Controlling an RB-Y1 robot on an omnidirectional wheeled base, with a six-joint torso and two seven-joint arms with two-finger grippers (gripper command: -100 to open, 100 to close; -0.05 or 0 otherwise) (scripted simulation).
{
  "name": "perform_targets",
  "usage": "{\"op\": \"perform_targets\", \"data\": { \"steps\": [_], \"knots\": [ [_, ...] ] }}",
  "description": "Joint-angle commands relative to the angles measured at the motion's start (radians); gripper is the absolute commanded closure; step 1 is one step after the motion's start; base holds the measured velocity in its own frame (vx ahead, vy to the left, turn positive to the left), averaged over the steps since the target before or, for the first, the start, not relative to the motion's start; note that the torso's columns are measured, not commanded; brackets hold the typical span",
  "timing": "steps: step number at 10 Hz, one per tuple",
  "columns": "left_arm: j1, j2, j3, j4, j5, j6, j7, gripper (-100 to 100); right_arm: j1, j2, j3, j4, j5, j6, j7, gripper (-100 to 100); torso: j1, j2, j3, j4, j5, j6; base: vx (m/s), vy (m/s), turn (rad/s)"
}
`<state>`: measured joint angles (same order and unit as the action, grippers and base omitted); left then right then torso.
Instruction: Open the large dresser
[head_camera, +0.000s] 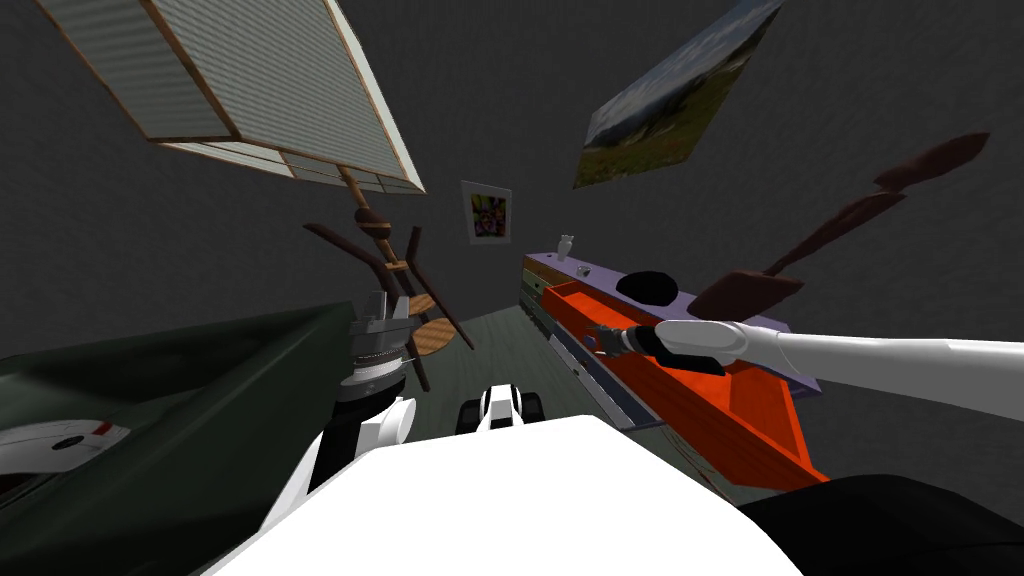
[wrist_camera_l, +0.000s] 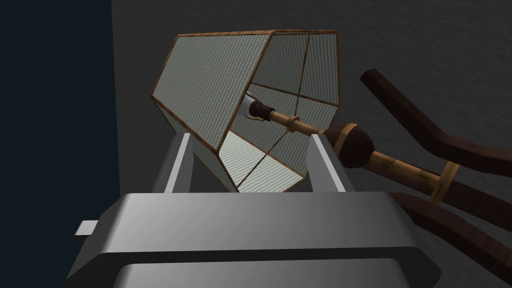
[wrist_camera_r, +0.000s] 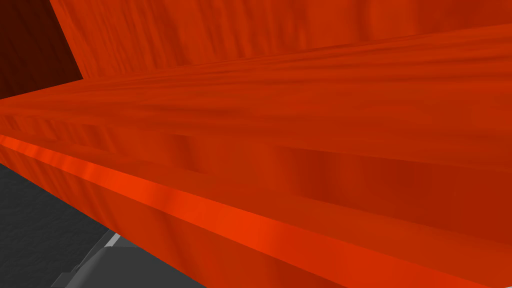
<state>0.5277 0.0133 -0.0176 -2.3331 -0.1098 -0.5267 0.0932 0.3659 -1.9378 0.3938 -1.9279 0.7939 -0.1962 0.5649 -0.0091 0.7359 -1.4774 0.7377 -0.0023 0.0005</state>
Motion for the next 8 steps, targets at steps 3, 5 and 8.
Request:
{"op": "perform_targets", "data": {
  "steps": [3,5,8],
  "knots": [
    [0.0,0.0,0.0,0.0,0.0,0.0,0.0,0,-0.039,-0.088,-0.035,-0.03,-0.036,-0.04,-0.048,-100,0.01,0.002,0.002,0.0,0.002,0.0,-0.005,-0.036,-0.06],
    [0.0,0.0,0.0,0.0,0.0,0.0,0.0,0,-0.052,-0.117,-0.047,-0.041,-0.05,-0.054,-0.063,-100,0.011,0.003,0.002,0.001,0.003,-0.001,-0.011,-0.011,-0.051],
    [0.0,0.0,0.0,0.0,0.0,0.0,0.0,0,-0.035,-0.11,-0.066,-0.036,-0.034,-0.057,-0.075,0,0.009,0.002,0.001,0.0,0.002,-0.001,-0.002,-0.001,-0.004]
  ]
}}
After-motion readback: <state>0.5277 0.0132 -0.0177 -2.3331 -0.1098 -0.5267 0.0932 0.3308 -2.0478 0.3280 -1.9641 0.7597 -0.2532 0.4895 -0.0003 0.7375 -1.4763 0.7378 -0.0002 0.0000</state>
